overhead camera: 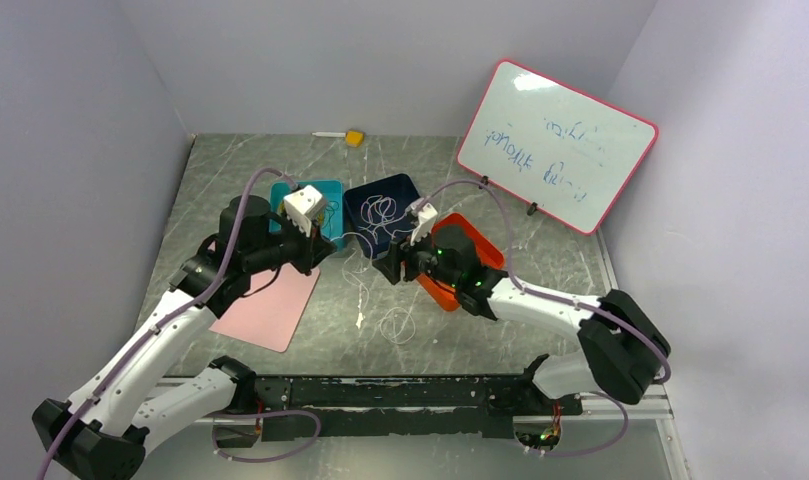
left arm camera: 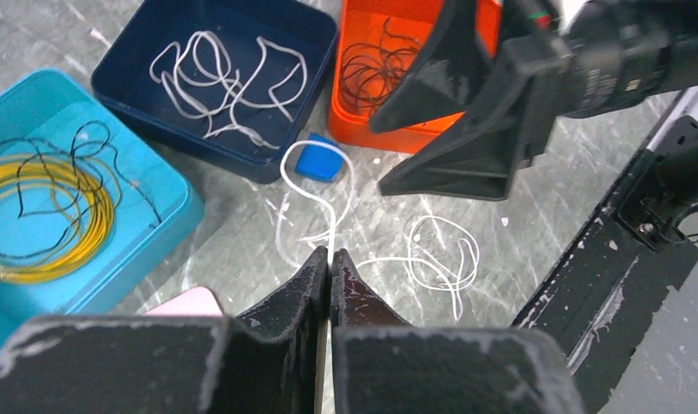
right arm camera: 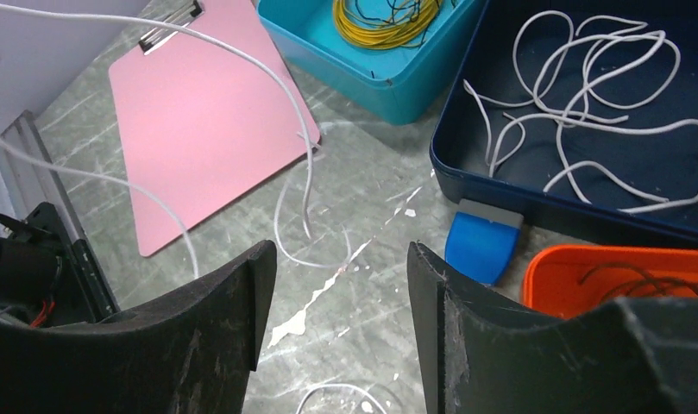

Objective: Untangle the cables

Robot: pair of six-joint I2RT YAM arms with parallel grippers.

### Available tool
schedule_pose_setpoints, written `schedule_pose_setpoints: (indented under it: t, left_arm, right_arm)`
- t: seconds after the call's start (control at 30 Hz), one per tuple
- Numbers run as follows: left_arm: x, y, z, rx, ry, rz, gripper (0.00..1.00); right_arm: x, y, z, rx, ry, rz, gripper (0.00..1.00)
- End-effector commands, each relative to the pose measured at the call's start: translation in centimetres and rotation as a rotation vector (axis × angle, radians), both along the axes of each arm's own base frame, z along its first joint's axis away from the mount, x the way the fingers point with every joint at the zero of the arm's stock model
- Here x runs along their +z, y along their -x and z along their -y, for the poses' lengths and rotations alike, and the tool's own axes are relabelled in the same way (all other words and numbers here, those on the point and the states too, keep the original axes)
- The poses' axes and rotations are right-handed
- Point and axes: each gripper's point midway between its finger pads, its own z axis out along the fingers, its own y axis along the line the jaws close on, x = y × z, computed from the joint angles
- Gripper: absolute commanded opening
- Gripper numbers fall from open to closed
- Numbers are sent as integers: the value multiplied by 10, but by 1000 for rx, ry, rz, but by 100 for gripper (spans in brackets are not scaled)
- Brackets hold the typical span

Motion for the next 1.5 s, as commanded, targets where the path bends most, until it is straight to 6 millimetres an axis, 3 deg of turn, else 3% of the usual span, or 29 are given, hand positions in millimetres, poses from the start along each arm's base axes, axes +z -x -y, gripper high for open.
schedule_pose_setpoints:
  t: [0.0,0.3,0.47,0.63,0.73,0.87,0.9,0.97,1.0,1.1,1.17,1.27,1.47]
  left_arm:
    - [26,7,16,-102,53,43,7]
    - [44,10,18,-114,96,74,7]
    - [42,9,13,-83,84,70,7]
    - [40,0,5,1,90,78,7]
    - [40,-4,5,31,110,84,9]
    - [42,-11,5,70,153,90,30]
    - [42,-13,6,79,169,93,38]
    - [39,-15,11,77,203,87,67]
    - [38,-15,14,69,224,80,75]
    - [34,-12,31,6,296,41,86]
    - [26,-10,39,-12,336,-7,90]
    - [8,-8,43,13,341,-33,91]
    - [-27,9,63,40,316,-144,92]
  right_arm:
    - [13,-12,-20,41,-60,100,61]
    - [16,-32,-48,58,-111,118,56]
    - [15,-40,-43,-3,-109,104,24]
    - [22,-37,-28,-42,-77,109,0]
    - [32,-36,-14,-86,-53,111,0]
    - [54,-40,6,-173,-19,112,0]
    - [62,-42,12,-198,-13,115,0]
    - [72,-49,24,-249,15,102,0]
    - [77,-52,30,-277,25,95,0]
    - [93,-65,50,-346,36,65,0]
    - [94,-69,64,-384,50,29,0]
    - [110,-77,81,-434,23,19,0]
    - [108,-78,112,-499,22,-18,0]
